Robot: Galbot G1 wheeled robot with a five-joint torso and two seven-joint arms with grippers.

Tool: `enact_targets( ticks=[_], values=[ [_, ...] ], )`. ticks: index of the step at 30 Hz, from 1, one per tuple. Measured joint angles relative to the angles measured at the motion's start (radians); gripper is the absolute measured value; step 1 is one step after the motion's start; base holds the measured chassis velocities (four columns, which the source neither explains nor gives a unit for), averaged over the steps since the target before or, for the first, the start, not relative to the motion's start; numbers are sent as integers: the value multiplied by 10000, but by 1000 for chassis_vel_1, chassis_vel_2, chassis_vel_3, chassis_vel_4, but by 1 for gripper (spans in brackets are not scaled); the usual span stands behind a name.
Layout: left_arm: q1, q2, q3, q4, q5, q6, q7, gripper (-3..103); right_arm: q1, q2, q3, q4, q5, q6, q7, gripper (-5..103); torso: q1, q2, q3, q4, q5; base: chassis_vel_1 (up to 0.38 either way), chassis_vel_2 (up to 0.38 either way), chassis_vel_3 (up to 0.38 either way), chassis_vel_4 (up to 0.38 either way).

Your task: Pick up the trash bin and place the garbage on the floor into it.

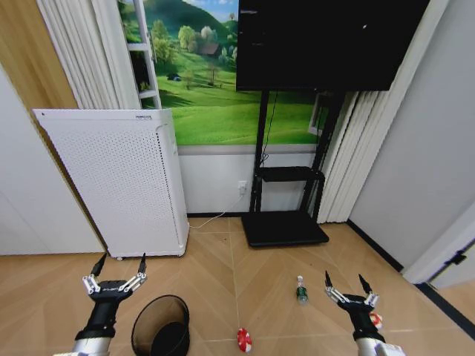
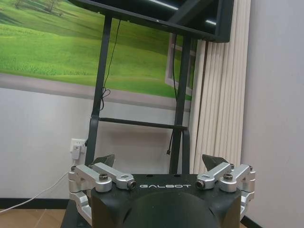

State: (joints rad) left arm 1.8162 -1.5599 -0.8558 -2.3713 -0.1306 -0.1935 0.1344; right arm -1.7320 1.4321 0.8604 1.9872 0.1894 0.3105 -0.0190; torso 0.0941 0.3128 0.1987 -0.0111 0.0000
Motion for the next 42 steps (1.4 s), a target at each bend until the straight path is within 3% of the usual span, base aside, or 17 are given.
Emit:
enact_targets(
  ticks=[42],
  values=[
    [-4,-49,-73,222,-24,-120,1,100,-14,48,-11,-11,-201,45,41,100,-392,-1699,-1305,0,0,0,0,0,0]
  ],
)
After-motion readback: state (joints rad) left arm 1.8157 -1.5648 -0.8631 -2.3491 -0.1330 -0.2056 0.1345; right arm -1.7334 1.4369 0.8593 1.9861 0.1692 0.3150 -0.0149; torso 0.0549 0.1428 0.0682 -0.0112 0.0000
